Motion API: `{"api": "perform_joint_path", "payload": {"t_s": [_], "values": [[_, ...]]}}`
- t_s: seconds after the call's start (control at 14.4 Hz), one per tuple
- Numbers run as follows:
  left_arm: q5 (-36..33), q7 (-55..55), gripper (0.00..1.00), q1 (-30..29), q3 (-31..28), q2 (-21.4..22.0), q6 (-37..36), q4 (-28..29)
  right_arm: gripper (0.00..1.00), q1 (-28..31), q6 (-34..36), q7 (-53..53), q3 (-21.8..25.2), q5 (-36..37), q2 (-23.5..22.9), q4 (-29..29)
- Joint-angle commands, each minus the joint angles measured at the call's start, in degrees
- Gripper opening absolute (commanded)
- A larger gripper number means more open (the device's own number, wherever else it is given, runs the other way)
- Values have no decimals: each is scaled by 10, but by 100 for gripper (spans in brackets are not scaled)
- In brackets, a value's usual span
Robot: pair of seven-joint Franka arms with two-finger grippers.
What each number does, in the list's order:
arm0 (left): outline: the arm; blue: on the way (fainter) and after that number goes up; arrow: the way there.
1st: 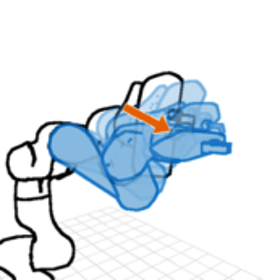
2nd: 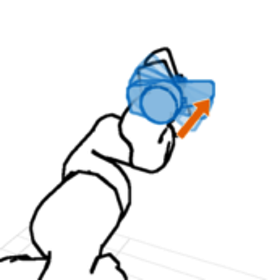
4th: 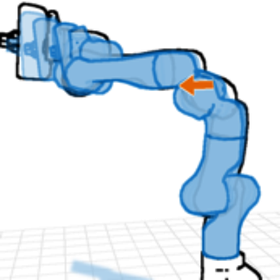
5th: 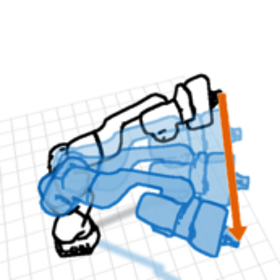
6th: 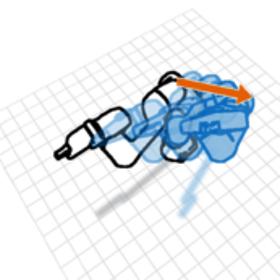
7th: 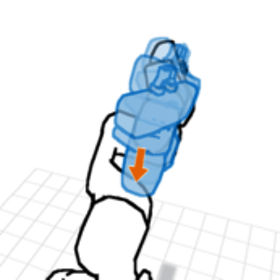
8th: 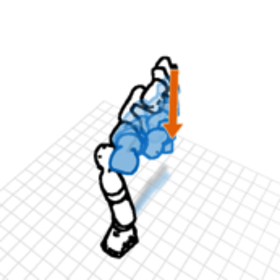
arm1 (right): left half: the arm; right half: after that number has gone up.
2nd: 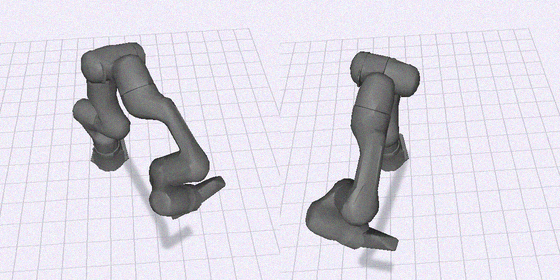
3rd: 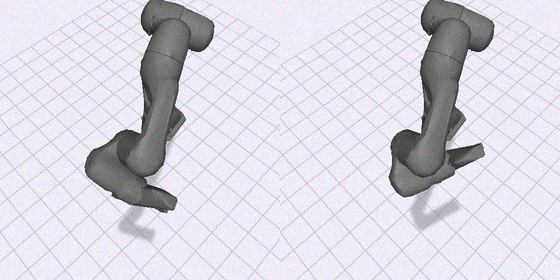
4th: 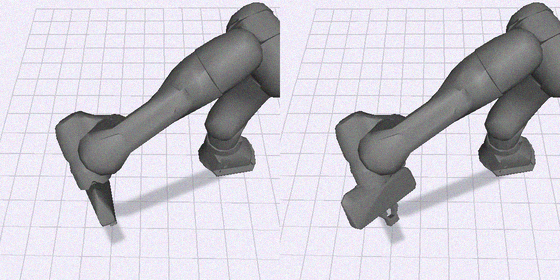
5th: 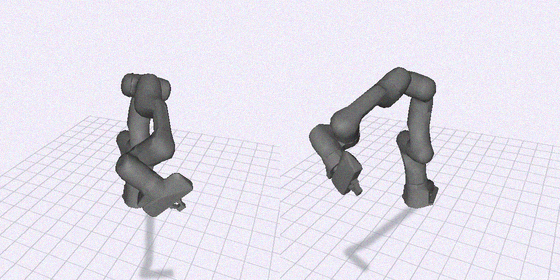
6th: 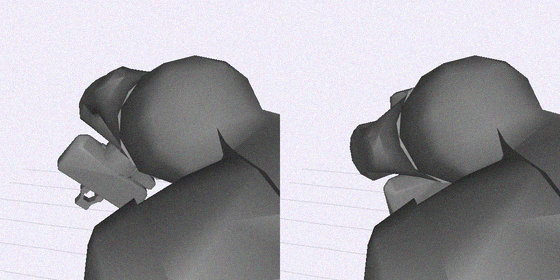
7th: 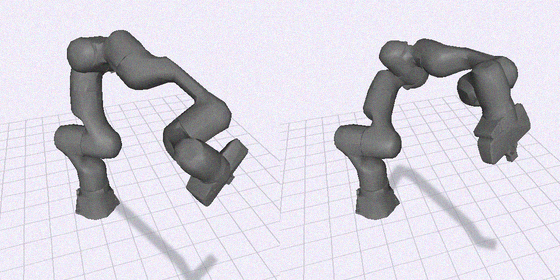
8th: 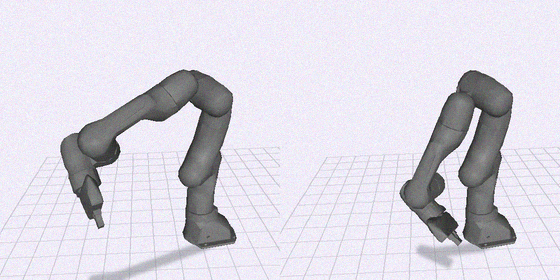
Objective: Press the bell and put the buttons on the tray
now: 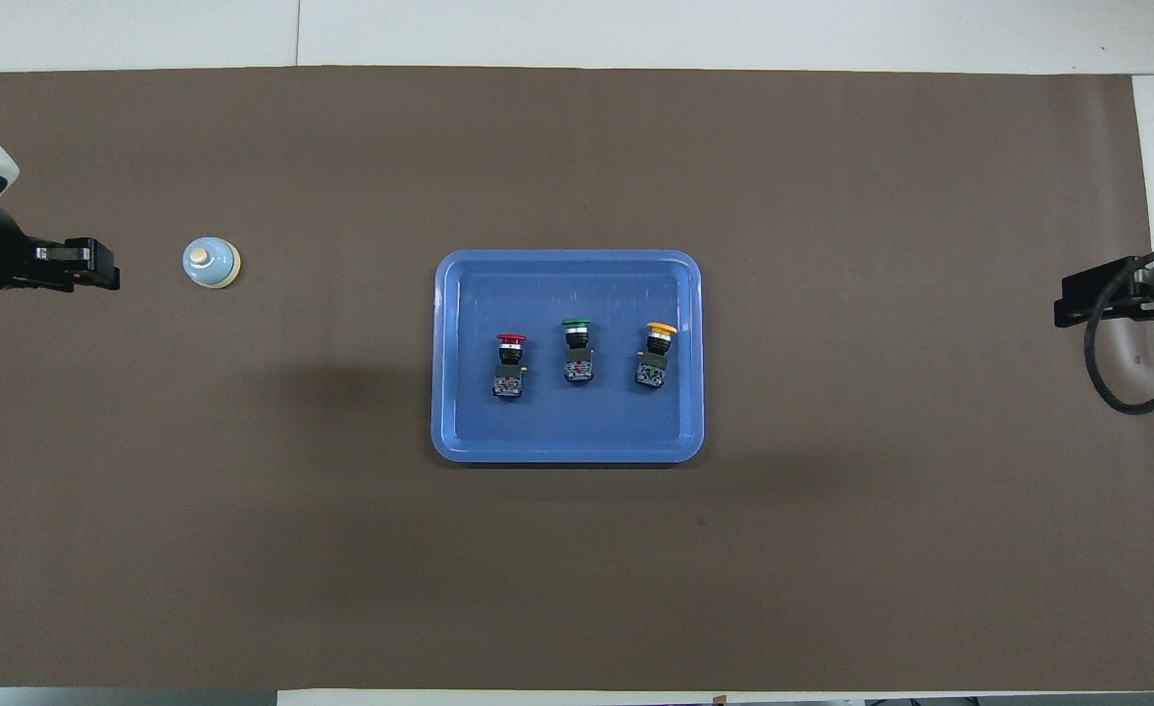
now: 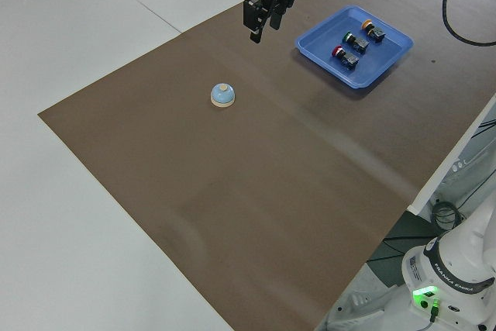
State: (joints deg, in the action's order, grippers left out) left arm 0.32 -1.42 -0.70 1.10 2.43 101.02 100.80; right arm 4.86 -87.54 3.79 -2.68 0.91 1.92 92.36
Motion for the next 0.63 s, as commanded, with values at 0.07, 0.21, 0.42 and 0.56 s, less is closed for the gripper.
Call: {"api": "perform_joint_path", "payload": {"t_s": [0.07, 0.21, 0.42, 0.56], "values": [[-1, -1, 100, 4, -1, 26, -71, -31, 100, 9, 4, -17, -4, -7, 15, 15], [-1, -2, 100, 6, 0, 16, -93, -60, 100, 9, 4, -17, -5, -7, 15, 15], [0, -3, 100, 7, 0, 3, -112, -81, 100, 9, 4, -17, -5, -7, 15, 15], [-1, -3, 100, 16, 2, 2, -112, -81, 100, 9, 4, -17, -4, -7, 15, 15]]}}
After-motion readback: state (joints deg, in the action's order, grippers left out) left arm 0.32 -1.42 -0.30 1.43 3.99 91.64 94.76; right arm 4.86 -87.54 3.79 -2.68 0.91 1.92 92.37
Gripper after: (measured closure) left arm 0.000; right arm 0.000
